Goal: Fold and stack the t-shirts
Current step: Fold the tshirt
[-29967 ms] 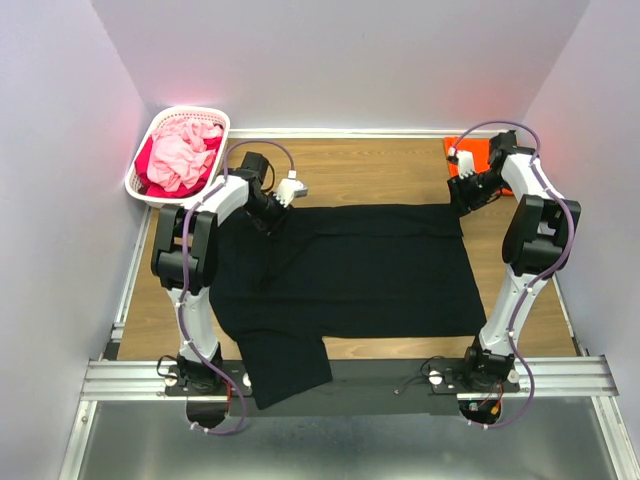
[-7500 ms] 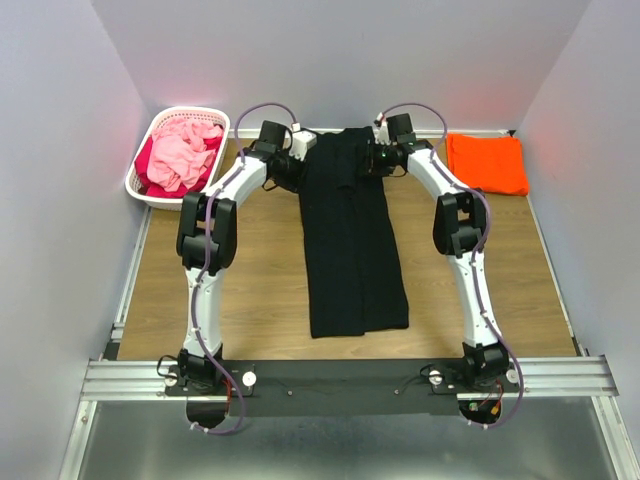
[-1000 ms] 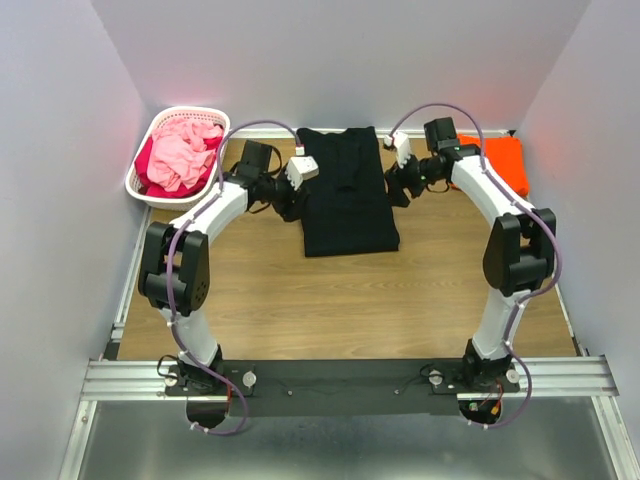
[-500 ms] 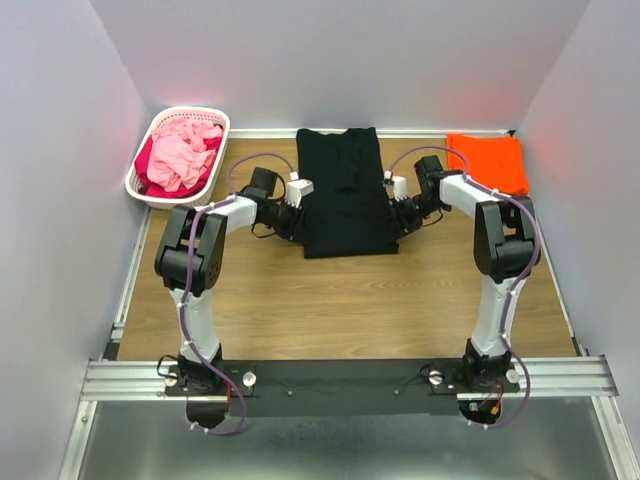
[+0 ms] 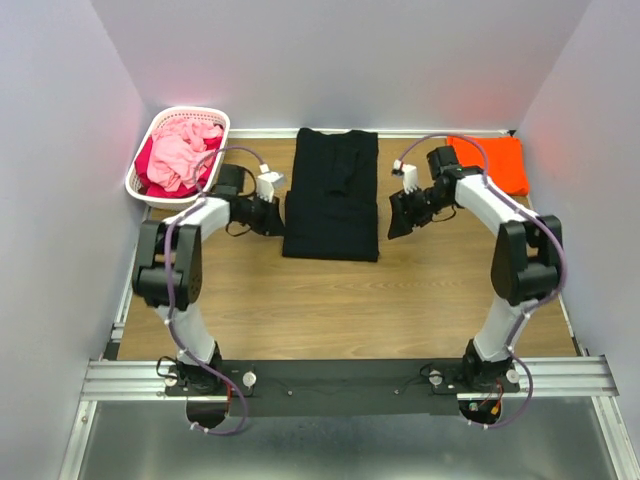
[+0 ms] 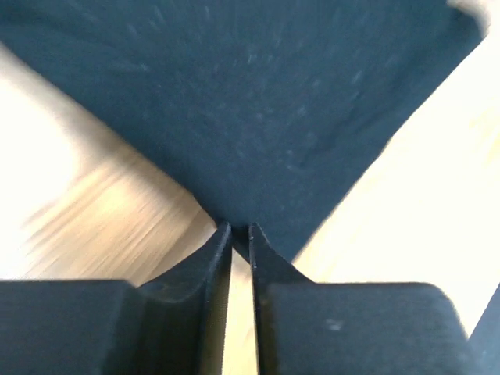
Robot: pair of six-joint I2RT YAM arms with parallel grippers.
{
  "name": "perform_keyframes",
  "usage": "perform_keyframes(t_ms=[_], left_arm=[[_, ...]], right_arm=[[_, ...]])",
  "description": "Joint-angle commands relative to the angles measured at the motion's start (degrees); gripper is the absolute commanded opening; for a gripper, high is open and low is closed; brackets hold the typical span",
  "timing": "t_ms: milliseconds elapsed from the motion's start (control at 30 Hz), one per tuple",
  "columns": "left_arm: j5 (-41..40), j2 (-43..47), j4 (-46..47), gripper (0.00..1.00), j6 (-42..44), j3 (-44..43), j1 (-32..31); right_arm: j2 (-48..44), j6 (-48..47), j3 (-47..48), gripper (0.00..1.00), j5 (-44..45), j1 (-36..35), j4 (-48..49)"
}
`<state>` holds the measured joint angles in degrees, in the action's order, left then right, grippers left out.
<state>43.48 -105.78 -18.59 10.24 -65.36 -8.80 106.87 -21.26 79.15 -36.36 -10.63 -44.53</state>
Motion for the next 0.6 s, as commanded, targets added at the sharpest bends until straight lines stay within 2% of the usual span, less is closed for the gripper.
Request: perform_keyframes(t_ms=[0,67,133,200,300,433,567], left_arm=[[11.5,10.1,2.6,0.27,1.7,0.4,-1.2],[13.4,10.1,6.3,0.32,-3.7,0.8,-5.5],[16.4,9.4,10.3,0.41,-8.9,1.9,-8.2],[18.6,8.8,19.4,0.49,-18.4,3.6,-11.2],[20.9,7.0,30.5,0.55,-27.7,6.6,-12.1],[21.7,4.0,33.6,0.55,-29.2,8.7,-12.1],[20.9,0.3,34.2,0.50,-29.6,10.7,-11.4]], right_arm=[[-5.2,1.8,2.0,0.71,-7.3,0.3,-2.1],[-2.7,4.3,2.6,0.68,-14.0,0.0,-1.8],[-0.4,7.4,3.2,0.67,-19.4,-0.9,-0.9],[3.1,10.6,3.5,0.67,-23.6,-1.7,1.7],[5.8,17.8,1.5,0.68,-29.2,-3.8,7.7],[6.1,29.2,-3.1,0.65,-29.6,-7.7,18.1],[8.4,36.3,-5.2,0.48,-26.8,-11.0,24.5]])
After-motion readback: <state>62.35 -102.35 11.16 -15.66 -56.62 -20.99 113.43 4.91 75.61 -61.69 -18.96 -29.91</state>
